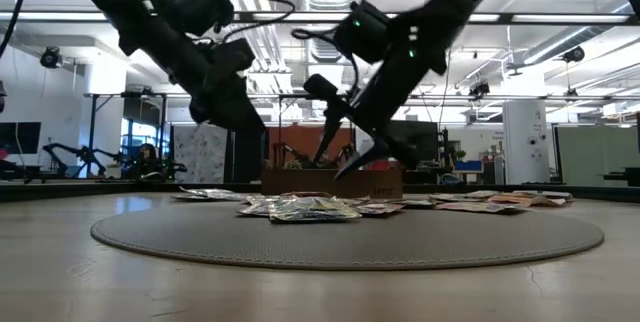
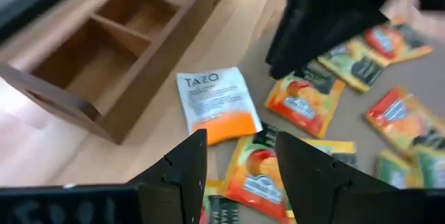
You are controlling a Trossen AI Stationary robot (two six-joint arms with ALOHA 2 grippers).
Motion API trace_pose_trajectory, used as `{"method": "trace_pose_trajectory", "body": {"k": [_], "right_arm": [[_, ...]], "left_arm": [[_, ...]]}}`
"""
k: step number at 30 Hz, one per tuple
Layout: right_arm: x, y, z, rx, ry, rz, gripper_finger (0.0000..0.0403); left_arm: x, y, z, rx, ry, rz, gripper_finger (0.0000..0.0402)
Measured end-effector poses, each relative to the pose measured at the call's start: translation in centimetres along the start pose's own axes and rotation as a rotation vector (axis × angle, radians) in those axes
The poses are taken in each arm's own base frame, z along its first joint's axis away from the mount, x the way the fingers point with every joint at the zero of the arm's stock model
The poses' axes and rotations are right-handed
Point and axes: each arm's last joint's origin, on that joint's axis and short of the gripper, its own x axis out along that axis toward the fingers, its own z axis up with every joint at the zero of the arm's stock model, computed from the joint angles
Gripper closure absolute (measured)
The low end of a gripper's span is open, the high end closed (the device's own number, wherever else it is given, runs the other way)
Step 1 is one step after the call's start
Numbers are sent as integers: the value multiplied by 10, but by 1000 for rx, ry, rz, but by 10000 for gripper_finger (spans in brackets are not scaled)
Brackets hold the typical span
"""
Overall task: Pick & Place Tea
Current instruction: Put the white tea bag into the left section of the wooden organizer
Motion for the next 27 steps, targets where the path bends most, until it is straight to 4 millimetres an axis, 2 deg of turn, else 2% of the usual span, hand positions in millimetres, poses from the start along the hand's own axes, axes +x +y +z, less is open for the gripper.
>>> {"method": "trace_pose_trajectory", "body": {"k": [4,7,10,15,20,27], "right_arm": [[10,-8,3,109,23,105,200],[17,-12,6,148,42,121,200],[26,-19,3,172,65,87,200],[38,-12,8,170,67,102,200],[38,-6,17,152,3,81,200],[38,-7,27,182,-50,51,200]], "left_arm": [[0,-6,-1,87,-11,24,236],[4,-5,-2,130,-6,32,236],[14,-5,-5,211,2,37,236],[37,-5,-13,288,17,37,236],[54,-5,-17,295,56,43,236],[59,-1,-17,289,67,143,236]]}}
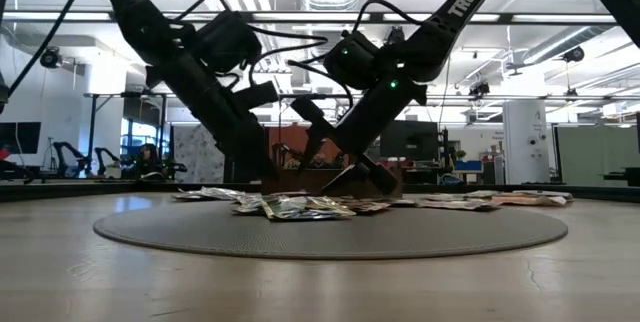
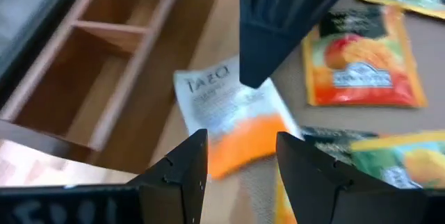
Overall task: Pick & Place Tea
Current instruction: Put the white tea bag into the left section of the wooden organizer
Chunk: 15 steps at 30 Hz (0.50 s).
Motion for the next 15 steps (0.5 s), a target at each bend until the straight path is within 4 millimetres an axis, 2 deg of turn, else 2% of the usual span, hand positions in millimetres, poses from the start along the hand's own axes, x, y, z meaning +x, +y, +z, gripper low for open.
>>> {"method": "trace_pose_trajectory", "body": {"k": [9,15], "right_arm": [[0,-2,11,-9,-73,-10,200],[0,0,13,-35,-51,0,200]], "left_arm": [[4,3,-7,-2,39,23,236],[15,-2,-14,-26,75,-76,236]]}}
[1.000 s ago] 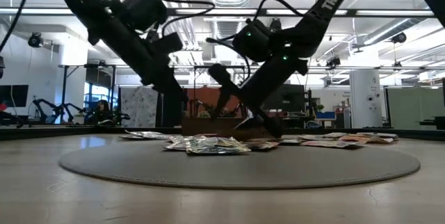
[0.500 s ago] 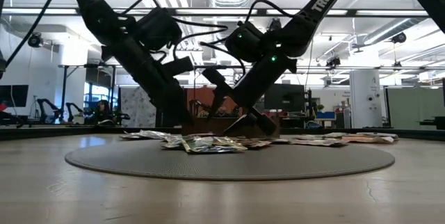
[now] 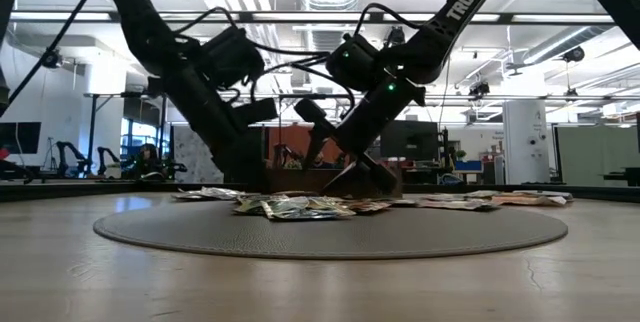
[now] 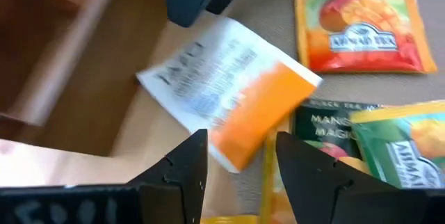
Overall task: Pick & Place Tea
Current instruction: Put the white tea bag into the left section of the wooden organizer
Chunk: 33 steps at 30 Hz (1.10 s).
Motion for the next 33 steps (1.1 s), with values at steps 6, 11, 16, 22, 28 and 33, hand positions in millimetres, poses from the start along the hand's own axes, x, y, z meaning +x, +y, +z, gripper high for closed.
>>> {"method": "trace_pose_trajectory", "body": {"k": [6,11,16,22,28,33], "right_arm": [[-1,-2,-6,28,62,-28,200],[-4,-3,-7,36,106,-52,200],[-5,-3,-7,43,110,-52,200],[0,-4,-5,55,84,-42,204],[2,0,-4,20,78,20,237],[2,0,-4,-14,79,19,284]], "left_arm": [[4,-1,1,-37,1,-10,236],[4,-2,1,-90,0,-39,236],[5,-3,1,-122,-7,-72,236],[5,-4,4,-130,-46,-110,236],[5,-5,7,-135,-73,-118,236],[4,-5,7,-136,-74,-134,236]]}}
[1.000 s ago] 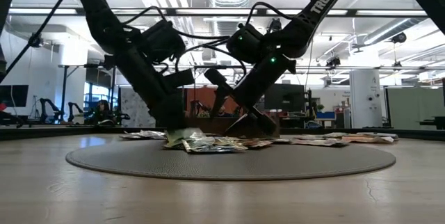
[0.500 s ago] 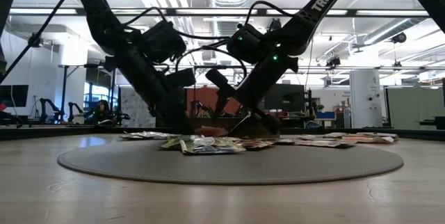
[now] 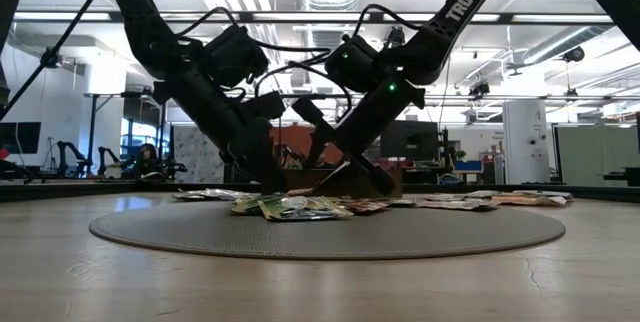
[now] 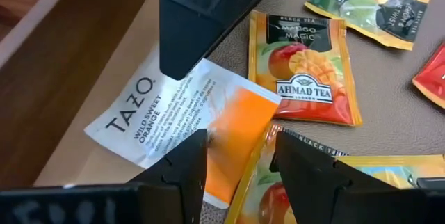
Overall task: Pick & Place Tea
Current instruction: Put the white tea bag into the left section of the wooden organizer
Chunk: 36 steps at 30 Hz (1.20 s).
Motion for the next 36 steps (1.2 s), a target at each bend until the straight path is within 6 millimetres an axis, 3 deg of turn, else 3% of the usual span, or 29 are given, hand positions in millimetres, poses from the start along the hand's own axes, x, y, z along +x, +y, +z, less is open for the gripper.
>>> {"method": "trace_pose_trajectory", "body": {"k": [17,22,27,36], "right_arm": [[6,-1,-1,-185,-12,25,386],[2,3,-1,-311,-20,43,394],[-9,13,0,-422,-16,83,394],[-50,42,14,-647,-181,129,394]], "left_arm": [[0,-1,0,-19,-10,-2,236],[-5,-2,4,-68,-23,-6,236],[-24,-6,14,-152,-45,-2,236],[-85,-7,33,-256,-138,129,236]]}}
